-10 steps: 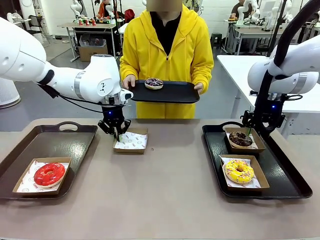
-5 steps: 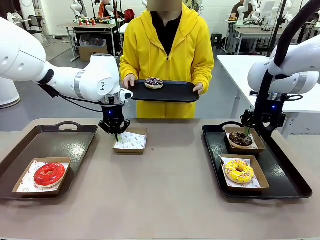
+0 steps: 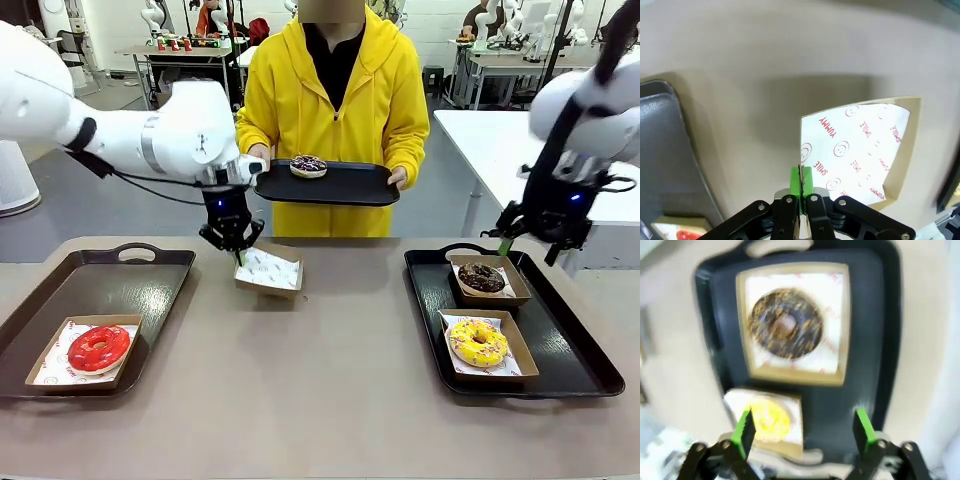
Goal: Individually package the donuts and arrange them on the tray.
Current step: Place the picked Paper togo box on the Handle tray while simultaneously picking up another Paper togo box from the table with the other hand.
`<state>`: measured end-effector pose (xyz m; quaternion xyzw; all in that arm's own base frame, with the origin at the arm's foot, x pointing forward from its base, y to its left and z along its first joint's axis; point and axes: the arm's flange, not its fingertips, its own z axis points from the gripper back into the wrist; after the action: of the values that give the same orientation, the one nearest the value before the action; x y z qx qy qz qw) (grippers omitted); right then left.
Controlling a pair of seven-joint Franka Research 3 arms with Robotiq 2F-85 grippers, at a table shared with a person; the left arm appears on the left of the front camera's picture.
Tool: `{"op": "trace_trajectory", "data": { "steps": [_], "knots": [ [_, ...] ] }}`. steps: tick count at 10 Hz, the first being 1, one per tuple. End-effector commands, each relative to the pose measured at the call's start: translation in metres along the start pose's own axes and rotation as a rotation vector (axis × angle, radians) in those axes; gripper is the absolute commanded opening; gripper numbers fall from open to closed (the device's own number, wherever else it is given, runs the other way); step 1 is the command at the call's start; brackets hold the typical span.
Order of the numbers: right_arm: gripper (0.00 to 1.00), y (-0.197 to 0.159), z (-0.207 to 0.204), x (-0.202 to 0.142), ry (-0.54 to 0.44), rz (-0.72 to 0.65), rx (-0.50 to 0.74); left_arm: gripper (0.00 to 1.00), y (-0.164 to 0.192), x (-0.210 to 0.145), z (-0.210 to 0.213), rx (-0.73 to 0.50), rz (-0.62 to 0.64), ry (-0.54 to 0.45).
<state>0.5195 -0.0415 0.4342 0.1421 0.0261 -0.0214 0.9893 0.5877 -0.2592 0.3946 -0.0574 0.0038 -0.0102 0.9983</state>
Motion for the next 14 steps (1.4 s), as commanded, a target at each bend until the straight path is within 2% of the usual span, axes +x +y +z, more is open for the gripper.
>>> {"op": "trace_trajectory", "data": {
  "steps": [1, 4, 7, 8, 9, 11, 14],
  "knots": [
    [1.00, -0.052, 0.048, -0.049, -0.026, 0.008, 0.238, 0.00, -0.001, -0.004, 0.041, -0.028, -0.033, -0.034],
    [1.00, -0.131, 0.089, -0.101, -0.146, 0.008, 0.545, 0.00, -0.015, 0.003, 0.091, -0.031, -0.032, -0.070],
    [1.00, -0.188, 0.086, -0.123, -0.175, 0.045, 0.738, 0.00, -0.026, 0.020, 0.116, -0.014, 0.013, -0.072],
    [1.00, -0.204, 0.078, -0.127, -0.189, 0.068, 0.783, 0.00, -0.028, 0.025, 0.115, -0.004, 0.016, -0.059],
    [1.00, -0.216, 0.070, -0.128, -0.189, 0.076, 0.808, 0.00, -0.020, 0.006, 0.114, -0.033, -0.020, -0.084],
    [1.00, -0.234, 0.047, -0.126, -0.225, 0.075, 0.860, 0.00, -0.020, 0.006, 0.114, -0.033, -0.020, -0.084],
    [1.00, -0.244, 0.024, -0.123, -0.286, 0.058, 0.894, 0.00, -0.020, 0.006, 0.114, -0.033, -0.020, -0.084]
  ]
}}
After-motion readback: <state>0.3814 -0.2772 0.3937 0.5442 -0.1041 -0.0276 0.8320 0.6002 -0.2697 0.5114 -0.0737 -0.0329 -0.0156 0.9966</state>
